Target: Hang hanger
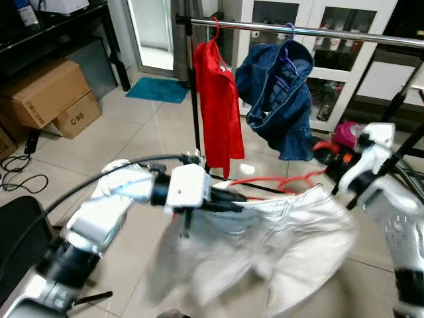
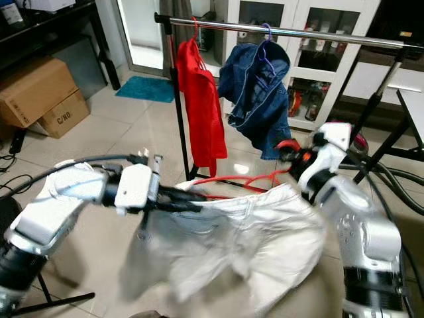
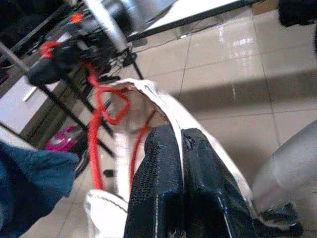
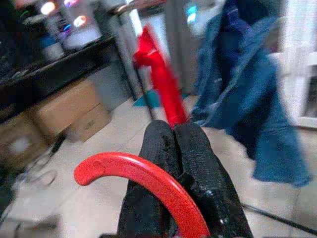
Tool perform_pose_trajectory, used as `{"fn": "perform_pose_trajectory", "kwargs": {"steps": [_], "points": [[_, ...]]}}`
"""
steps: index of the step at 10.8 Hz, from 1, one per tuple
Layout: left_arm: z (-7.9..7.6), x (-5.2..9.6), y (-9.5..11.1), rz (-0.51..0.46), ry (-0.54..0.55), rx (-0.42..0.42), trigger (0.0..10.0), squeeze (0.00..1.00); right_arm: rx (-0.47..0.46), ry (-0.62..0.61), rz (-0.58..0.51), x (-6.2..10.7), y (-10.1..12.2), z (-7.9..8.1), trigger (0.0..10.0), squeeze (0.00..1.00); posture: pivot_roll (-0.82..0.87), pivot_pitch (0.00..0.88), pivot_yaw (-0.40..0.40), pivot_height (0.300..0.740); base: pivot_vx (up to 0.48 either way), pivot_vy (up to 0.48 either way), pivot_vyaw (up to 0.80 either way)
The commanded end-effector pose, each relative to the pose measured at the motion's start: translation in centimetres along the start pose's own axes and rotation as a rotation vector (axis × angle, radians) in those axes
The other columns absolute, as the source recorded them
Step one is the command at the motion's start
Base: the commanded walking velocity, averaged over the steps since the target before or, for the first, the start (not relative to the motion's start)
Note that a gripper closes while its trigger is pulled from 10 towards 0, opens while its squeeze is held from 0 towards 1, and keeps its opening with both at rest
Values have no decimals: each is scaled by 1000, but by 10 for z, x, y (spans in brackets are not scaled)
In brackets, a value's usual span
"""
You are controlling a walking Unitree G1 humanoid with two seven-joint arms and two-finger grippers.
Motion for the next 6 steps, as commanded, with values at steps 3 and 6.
{"fn": "perform_pose_trajectory", "kwargs": {"steps": [3,6], "points": [[-20,-11,-25,121,27,55,0,0,-196,51,-336,5,79,7,10000,0,-56,21,40,740,0,0,0],[-6,-20,-51,238,217,89,0,0,-399,134,-449,1,111,21,10000,0,-58,18,36,740,0,0,0]]}}
Point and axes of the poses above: a point about 5 cm out from each wrist's last joint towards the gripper, its own x axis pointing back from the gripper into the wrist, its own y axis along the axis of the wrist's last joint, z = x × y, the point moved 5 cm from there along -x, pointing out of the wrist towards the gripper, and after that the axes turned 13 degrees about -x, right-handed, at the moved point
